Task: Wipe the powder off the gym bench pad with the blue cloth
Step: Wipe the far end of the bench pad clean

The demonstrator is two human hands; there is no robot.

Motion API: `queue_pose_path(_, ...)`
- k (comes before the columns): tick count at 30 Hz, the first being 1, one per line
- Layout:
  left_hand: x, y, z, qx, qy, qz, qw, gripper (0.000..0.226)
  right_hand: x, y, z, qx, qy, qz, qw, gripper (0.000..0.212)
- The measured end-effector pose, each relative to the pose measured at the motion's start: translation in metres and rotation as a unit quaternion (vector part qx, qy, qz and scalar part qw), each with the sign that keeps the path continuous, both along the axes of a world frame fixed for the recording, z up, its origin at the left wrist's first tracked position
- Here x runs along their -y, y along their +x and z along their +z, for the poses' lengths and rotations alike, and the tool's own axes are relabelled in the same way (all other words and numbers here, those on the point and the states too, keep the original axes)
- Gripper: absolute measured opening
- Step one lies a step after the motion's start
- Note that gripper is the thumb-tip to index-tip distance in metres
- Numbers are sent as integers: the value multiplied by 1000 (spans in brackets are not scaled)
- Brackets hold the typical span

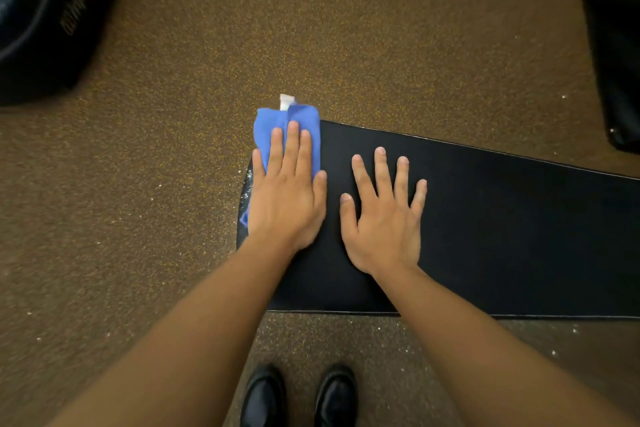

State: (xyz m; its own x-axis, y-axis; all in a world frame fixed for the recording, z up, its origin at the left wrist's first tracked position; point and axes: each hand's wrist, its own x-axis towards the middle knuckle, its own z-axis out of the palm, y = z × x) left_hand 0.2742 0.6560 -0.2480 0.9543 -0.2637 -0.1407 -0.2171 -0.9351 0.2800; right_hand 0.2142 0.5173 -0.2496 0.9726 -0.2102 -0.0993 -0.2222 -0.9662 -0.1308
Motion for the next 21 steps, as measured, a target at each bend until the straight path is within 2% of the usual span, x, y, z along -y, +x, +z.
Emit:
queue_pose_path(2,-5,-36,2,2,-6,-2,1000,67,0,0,0,0,1,-2,1000,61)
queue_pose_path(5,-15,-91,1,9,-1,-56,998,64,0,1,-1,-2,2,-3,1000,61)
queue_pose_path(7,-19,-97,2,3,5,-75,997,64,0,2,-1,-1,-1,-2,1000,60)
queue_pose_path(15,2,42,2,-5,15,-30,999,67,1,0,0,1,5,2,1000,61)
queue_pose_path(17,-1,27,3,1,5,-25,1000,69,1,1,0,1,4,1,1000,61)
queue_pose_path(21,-10,-62,5,-7,-3,-47,999,69,1,1,-1,-5,-2,-1,1000,62)
